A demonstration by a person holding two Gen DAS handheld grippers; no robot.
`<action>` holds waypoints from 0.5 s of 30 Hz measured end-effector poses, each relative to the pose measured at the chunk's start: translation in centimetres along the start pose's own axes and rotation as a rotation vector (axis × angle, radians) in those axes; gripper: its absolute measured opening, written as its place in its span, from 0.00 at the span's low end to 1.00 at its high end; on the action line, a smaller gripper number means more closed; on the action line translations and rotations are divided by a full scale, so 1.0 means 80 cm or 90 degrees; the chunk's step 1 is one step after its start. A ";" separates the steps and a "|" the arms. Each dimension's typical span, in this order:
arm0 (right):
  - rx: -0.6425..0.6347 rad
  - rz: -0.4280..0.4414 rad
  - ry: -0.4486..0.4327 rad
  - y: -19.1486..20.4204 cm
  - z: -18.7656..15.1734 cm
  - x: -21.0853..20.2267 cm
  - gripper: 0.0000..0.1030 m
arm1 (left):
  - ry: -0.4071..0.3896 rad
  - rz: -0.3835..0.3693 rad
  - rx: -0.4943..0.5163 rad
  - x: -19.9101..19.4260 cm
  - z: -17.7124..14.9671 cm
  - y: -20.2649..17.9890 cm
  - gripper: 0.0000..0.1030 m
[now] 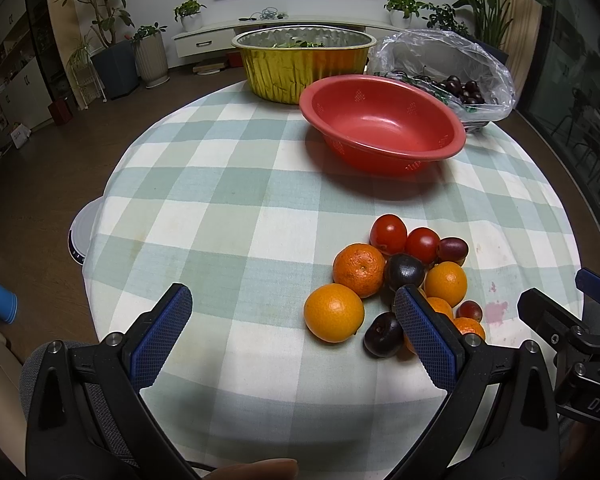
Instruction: Organize fruits
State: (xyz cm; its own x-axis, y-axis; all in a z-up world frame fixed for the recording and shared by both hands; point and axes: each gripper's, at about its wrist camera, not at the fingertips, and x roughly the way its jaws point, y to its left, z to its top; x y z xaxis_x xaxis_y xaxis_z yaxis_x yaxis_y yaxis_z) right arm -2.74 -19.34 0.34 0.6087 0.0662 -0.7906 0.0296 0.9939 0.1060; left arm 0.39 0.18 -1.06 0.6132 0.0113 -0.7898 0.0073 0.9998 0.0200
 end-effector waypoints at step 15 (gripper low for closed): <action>-0.001 0.000 0.002 0.001 -0.001 0.002 1.00 | 0.000 0.000 0.000 0.000 0.000 0.000 1.00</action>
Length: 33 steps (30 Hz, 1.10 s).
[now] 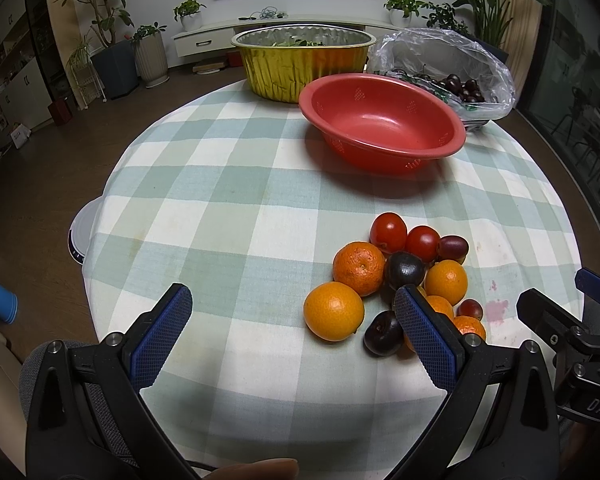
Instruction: Organize fruits
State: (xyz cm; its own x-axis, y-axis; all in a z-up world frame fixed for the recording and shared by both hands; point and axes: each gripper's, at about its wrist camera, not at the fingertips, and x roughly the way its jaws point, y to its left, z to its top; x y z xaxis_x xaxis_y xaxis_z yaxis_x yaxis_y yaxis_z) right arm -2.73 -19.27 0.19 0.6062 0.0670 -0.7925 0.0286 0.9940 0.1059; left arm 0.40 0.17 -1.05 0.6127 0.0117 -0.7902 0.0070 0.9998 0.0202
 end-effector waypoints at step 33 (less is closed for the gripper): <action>0.000 0.000 0.006 0.003 -0.004 0.003 1.00 | 0.002 0.001 0.003 0.002 -0.004 0.001 1.00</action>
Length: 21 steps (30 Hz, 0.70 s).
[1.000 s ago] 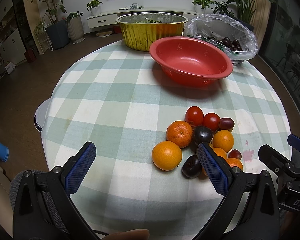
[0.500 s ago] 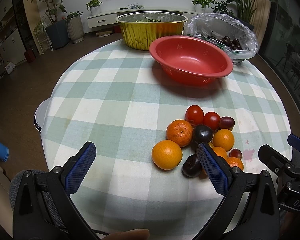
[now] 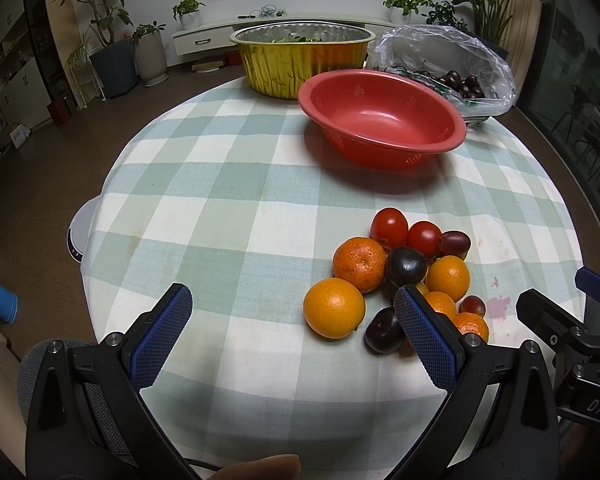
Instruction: Organize fruits
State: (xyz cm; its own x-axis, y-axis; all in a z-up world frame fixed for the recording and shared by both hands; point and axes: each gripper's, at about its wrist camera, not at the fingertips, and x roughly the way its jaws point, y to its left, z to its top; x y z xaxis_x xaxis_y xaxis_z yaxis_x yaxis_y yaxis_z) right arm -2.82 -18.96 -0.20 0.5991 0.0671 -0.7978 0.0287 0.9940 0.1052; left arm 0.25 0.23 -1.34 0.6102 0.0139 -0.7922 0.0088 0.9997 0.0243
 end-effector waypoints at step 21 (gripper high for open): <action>-0.036 0.088 -0.018 -0.011 -0.022 -0.010 0.99 | -0.029 -0.147 0.101 -0.024 -0.008 0.041 1.00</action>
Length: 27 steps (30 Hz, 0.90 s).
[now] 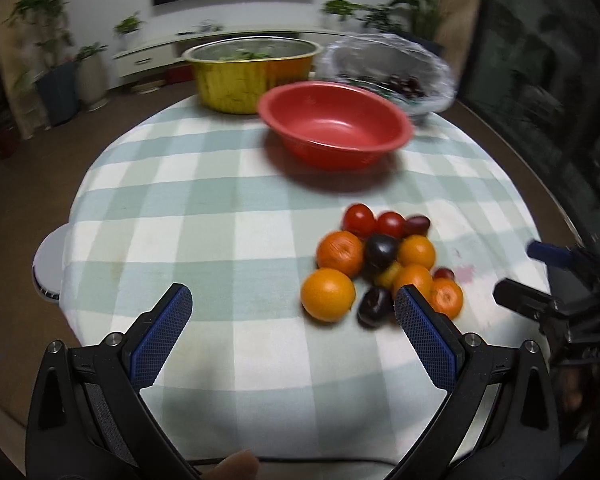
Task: Organize fruits
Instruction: 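Move both tools toward the fruit pile, opening their fingers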
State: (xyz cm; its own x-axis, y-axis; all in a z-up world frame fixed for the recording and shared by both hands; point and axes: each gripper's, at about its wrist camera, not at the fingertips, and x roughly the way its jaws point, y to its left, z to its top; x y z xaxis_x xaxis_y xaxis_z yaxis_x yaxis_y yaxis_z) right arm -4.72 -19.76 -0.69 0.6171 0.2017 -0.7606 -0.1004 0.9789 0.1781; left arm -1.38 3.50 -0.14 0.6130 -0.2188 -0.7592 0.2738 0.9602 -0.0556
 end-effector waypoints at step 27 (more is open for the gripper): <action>-0.091 0.131 0.051 0.026 -0.015 0.027 0.66 | 0.116 -0.136 0.227 0.072 0.014 -0.001 0.99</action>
State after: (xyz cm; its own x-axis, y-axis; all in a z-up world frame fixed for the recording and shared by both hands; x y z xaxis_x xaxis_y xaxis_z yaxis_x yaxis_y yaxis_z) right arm -4.58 -17.28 -2.71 0.5093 0.3942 -0.7650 -0.3303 0.9104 0.2492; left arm 2.97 1.92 -3.79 0.3828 -0.3411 -0.8586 0.6376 0.7701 -0.0217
